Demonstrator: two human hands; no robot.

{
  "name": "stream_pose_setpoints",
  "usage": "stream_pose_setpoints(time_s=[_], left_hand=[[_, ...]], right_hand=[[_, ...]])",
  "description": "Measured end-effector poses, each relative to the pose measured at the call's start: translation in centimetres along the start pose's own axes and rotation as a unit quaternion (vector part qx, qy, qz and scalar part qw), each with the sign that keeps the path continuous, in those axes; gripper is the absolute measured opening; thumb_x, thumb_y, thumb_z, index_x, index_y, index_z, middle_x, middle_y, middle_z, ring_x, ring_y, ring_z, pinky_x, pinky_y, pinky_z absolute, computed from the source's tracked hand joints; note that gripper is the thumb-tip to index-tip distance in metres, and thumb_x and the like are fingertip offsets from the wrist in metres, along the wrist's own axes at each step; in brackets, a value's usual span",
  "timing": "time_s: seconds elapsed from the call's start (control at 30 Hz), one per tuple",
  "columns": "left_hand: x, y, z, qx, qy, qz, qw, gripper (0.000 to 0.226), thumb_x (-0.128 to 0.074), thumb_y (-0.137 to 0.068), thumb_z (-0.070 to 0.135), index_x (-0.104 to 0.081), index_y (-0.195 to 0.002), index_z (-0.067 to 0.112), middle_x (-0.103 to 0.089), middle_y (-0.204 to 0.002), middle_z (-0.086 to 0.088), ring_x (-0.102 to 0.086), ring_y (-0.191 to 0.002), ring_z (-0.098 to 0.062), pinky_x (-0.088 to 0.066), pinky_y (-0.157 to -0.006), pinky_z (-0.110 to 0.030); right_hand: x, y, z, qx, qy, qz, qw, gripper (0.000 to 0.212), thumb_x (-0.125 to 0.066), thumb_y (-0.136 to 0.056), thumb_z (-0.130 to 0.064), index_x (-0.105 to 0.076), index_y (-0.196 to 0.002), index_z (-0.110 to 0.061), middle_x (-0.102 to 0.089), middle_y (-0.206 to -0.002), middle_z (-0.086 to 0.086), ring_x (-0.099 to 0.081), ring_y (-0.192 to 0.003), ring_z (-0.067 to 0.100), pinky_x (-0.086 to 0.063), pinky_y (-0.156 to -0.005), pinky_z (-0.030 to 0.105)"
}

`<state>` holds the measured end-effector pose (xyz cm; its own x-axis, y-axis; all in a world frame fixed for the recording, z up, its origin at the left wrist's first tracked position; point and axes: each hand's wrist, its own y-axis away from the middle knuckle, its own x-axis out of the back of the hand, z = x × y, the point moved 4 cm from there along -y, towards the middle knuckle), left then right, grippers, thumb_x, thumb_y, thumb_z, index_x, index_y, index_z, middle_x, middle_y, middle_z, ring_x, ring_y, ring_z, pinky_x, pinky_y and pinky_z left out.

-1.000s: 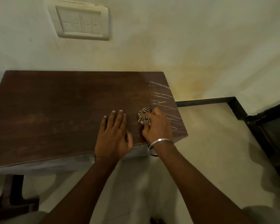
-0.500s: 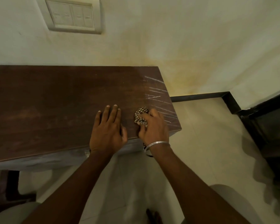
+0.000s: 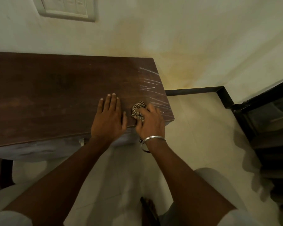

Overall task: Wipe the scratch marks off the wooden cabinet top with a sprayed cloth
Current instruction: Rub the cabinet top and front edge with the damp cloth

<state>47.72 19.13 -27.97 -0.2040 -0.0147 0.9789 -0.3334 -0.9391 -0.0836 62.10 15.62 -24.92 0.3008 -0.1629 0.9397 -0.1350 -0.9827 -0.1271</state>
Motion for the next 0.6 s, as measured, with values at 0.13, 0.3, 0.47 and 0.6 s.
stream_pose_setpoints(time_s=[0.13,0.3,0.47,0.6], left_hand=[[0.0,-0.5,0.9,-0.024,0.0,-0.01,1.0,0.072,-0.017,-0.098,0.042,-0.037,-0.148,-0.005,-0.031,-0.158,-0.025,-0.025,-0.149,-0.039,-0.017,-0.123,-0.054],[-0.1,-1.4,1.6,-0.027,-0.002,-0.016,1.0,0.076,-0.012,-0.099,0.047,-0.031,-0.151,-0.004,-0.025,-0.16,-0.025,-0.018,-0.151,-0.039,-0.012,-0.124,-0.054],[-0.7,-1.8,3.4,-0.051,0.001,-0.014,0.999,0.073,-0.012,-0.101,0.044,-0.032,-0.15,-0.006,-0.028,-0.159,-0.026,-0.021,-0.15,-0.041,-0.016,-0.122,-0.056],[-0.5,-1.8,3.6,-0.056,0.011,-0.007,0.998,0.068,-0.021,-0.101,0.042,-0.037,-0.147,-0.006,-0.035,-0.155,-0.027,-0.028,-0.147,-0.042,-0.022,-0.12,-0.056]], right_hand=[[0.4,-3.4,-0.1,-0.01,-0.005,-0.018,1.0,0.034,-0.064,-0.082,-0.021,-0.066,-0.116,-0.024,-0.055,-0.121,0.007,-0.05,-0.111,0.028,-0.049,-0.091,0.039],[0.5,-0.9,0.8,-0.001,-0.007,-0.013,1.0,0.034,-0.063,-0.083,-0.019,-0.065,-0.116,-0.024,-0.052,-0.124,0.006,-0.047,-0.11,0.025,-0.048,-0.092,0.039],[0.6,-0.6,1.8,-0.002,-0.005,-0.014,1.0,0.035,-0.065,-0.081,-0.021,-0.065,-0.116,-0.027,-0.053,-0.124,0.005,-0.049,-0.11,0.025,-0.049,-0.091,0.038],[0.9,-4.0,1.6,-0.018,0.0,-0.023,1.0,0.036,-0.064,-0.083,-0.022,-0.066,-0.118,-0.025,-0.053,-0.126,0.007,-0.048,-0.114,0.029,-0.047,-0.095,0.041]])
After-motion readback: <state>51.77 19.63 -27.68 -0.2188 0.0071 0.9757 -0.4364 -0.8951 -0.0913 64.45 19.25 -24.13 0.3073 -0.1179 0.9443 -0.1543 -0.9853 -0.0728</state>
